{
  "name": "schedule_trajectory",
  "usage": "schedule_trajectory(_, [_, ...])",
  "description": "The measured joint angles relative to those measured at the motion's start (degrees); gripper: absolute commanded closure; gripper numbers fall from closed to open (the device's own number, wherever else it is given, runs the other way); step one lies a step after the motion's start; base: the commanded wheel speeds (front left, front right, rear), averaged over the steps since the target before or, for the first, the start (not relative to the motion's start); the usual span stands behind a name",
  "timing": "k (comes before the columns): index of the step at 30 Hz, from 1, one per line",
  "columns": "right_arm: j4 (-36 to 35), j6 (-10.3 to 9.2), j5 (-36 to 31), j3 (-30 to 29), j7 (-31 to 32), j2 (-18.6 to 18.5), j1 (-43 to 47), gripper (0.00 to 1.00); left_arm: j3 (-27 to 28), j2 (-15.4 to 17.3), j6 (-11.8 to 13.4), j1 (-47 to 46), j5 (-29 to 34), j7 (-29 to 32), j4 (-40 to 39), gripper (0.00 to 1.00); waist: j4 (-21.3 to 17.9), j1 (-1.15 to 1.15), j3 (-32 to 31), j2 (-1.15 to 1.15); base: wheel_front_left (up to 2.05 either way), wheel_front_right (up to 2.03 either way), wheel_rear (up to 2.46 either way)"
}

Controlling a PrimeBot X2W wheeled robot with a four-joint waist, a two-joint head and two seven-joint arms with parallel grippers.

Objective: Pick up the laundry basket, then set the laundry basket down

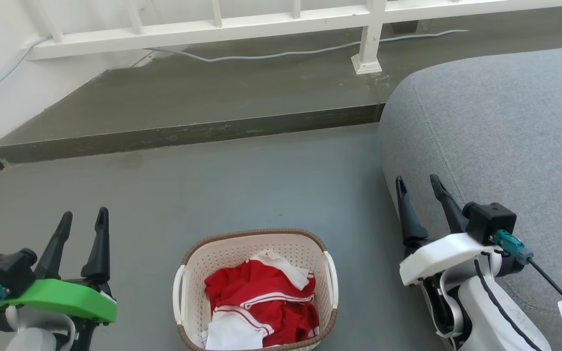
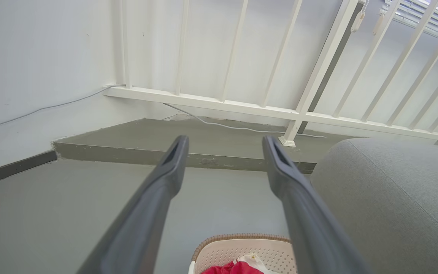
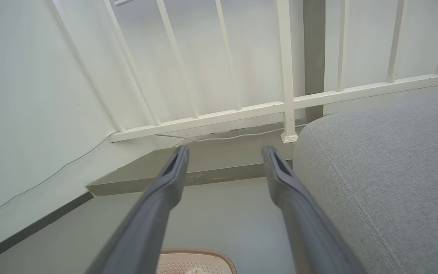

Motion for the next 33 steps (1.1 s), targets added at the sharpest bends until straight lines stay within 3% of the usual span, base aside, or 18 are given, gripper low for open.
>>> schedule_trajectory(30, [-2.80, 0.88, -3.28, -3.02, 0.00, 1.36, 4.07, 0.00, 2.99, -4.50, -1.41, 5.04, 5.03, 0.00, -3.85, 0.00, -0.33, 0.00, -0.30, 0.00, 0.00, 0.00, 0.00])
schedule_trajectory(31, [-2.80, 1.09, -3.42, -3.09, 0.00, 1.38, 4.31, 1.00, 2.91, -4.56, -1.42, 5.34, 5.03, 0.00, -3.83, 1.00, -0.34, 0.00, -0.31, 0.00, 0.00, 0.00, 0.00])
schedule_trajectory(33, [-1.80, 1.08, -3.49, -3.04, 0.00, 1.52, 4.87, 1.00, 2.43, -5.13, -1.41, 5.63, 5.02, 0.02, -2.72, 1.00, -0.34, 0.00, -0.31, 0.00, 0.00, 0.00, 0.00])
